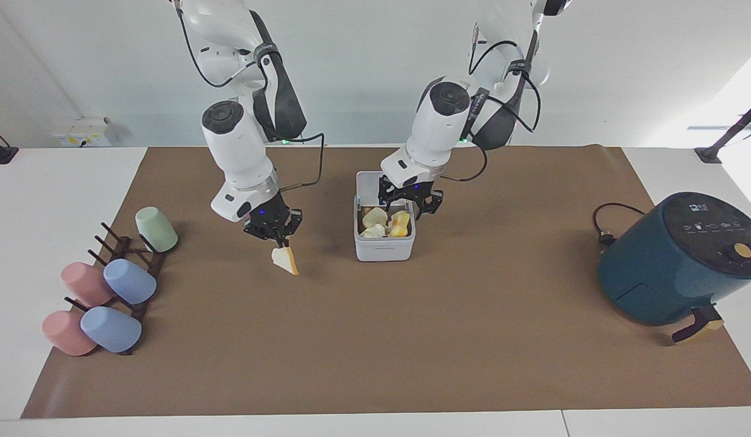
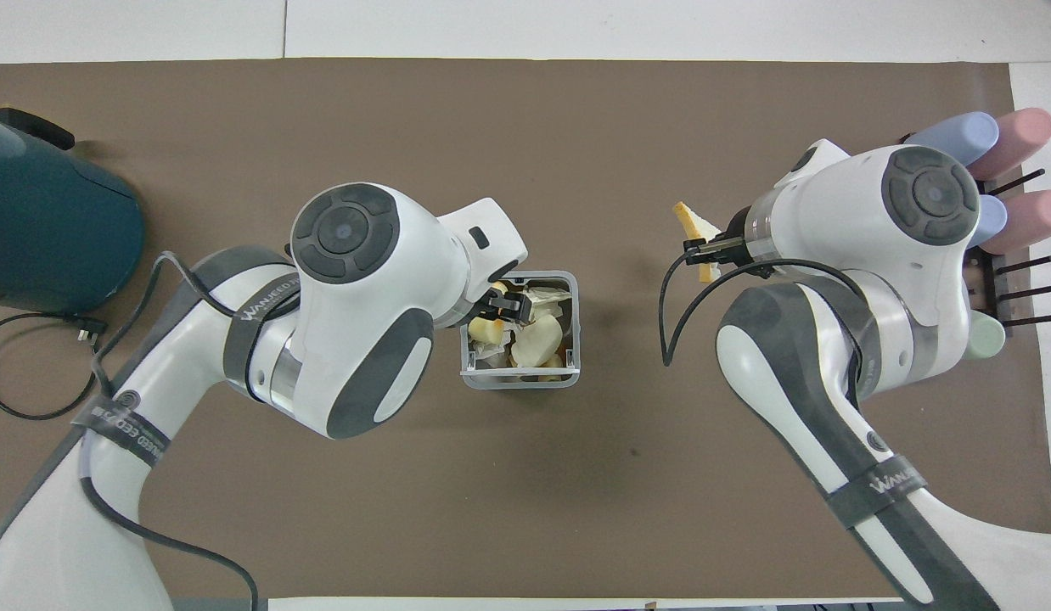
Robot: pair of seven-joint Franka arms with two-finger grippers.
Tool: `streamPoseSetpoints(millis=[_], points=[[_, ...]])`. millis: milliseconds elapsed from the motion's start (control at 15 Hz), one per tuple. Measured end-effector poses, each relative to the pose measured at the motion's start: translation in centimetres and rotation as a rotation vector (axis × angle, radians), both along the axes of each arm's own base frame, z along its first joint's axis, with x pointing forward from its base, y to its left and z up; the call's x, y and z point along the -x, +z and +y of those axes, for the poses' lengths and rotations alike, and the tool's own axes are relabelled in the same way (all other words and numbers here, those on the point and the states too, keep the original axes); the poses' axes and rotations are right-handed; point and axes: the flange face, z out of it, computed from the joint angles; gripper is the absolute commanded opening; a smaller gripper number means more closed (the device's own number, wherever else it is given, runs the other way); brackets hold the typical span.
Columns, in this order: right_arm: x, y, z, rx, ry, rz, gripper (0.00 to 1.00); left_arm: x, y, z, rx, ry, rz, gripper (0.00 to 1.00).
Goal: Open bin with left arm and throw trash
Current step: 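Drop the bread into the bin with the right gripper while the left arm retracts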
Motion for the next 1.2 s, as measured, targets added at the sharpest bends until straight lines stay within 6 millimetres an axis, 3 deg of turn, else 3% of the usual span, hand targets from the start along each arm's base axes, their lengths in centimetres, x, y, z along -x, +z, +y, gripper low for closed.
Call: streamPoseSetpoints(millis=[133,267,467,667,933,1067,1200], points=[[-0.1,1.6,1.5,-0.014,-0.055,-0.004,0.00,-1.1,1.6,1.3,0.019,0.031,-0.006,1.00],[0.3,2.3,4.4,-0.037,-0.144,-0.005,0.00,-2.5,2.6,3.2,0.028,0.071,-0.019,1.00],[1.8,2.6,10.2,-0.113,-0.268,-0.006,0.00,-5.3,5.0,9.4,0.028,0.164,-0.024,1.00],[3.6,3.2,15.2,-0.192,-0.349,0.002,0.00,-6.7,7.6,16.6,0.019,0.196,-0.028,1.00],[4.8,3.5,17.4,-0.230,-0.386,0.045,0.00,-7.8,8.7,26.1,-0.021,0.183,-0.027,1.00],[5.2,3.2,17.7,-0.218,-0.383,0.072,0.00,-7.9,8.9,29.1,-0.068,0.182,-0.023,1.00],[5.5,2.8,17.6,-0.198,-0.394,0.103,0.00,-7.5,9.5,30.4,-0.113,0.182,-0.003,1.00]])
